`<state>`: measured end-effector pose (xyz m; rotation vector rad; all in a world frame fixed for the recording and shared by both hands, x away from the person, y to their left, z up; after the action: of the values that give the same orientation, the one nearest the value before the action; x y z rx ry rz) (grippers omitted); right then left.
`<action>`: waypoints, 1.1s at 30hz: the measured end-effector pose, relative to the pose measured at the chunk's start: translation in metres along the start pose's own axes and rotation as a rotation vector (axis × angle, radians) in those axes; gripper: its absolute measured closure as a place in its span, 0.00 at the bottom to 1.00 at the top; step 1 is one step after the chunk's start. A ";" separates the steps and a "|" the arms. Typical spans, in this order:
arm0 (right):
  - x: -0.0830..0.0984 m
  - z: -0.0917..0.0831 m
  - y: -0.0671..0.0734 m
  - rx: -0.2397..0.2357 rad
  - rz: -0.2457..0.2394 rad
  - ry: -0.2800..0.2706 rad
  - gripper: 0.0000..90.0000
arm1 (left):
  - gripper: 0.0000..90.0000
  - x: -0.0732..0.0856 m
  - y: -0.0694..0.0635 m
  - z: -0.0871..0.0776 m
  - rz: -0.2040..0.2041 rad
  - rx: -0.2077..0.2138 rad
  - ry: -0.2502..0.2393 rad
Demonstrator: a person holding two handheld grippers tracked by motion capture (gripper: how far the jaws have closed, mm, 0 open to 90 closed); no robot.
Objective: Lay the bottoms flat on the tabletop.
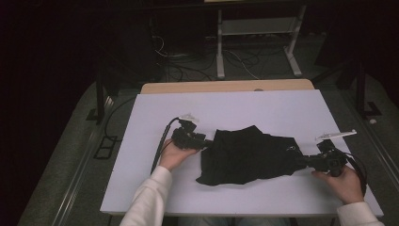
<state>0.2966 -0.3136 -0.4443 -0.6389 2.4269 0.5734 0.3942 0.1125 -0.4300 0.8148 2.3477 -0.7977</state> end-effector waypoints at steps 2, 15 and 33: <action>0.000 0.000 0.000 0.000 -0.002 -0.001 0.90 | 0.54 -0.006 0.002 0.008 0.003 -0.010 0.010; -0.002 0.001 0.003 -0.015 -0.009 -0.012 0.90 | 0.55 -0.026 0.012 0.031 -0.027 0.025 0.009; -0.002 0.001 0.003 -0.022 -0.005 -0.019 0.90 | 0.91 -0.024 0.016 0.051 -0.057 0.114 0.096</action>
<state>0.2968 -0.3098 -0.4427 -0.6457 2.4039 0.6020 0.4355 0.0795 -0.4560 0.8546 2.4378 -0.9425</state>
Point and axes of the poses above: each handheld gripper's, and its own axes: z roughly forward along the jaws, x roughly out of its underside, y roughly to its left, the point moved 1 cm from there along z, roughly forward along the jaws, and after that the axes turned 7 degrees about -z, right-handed, at the moved point
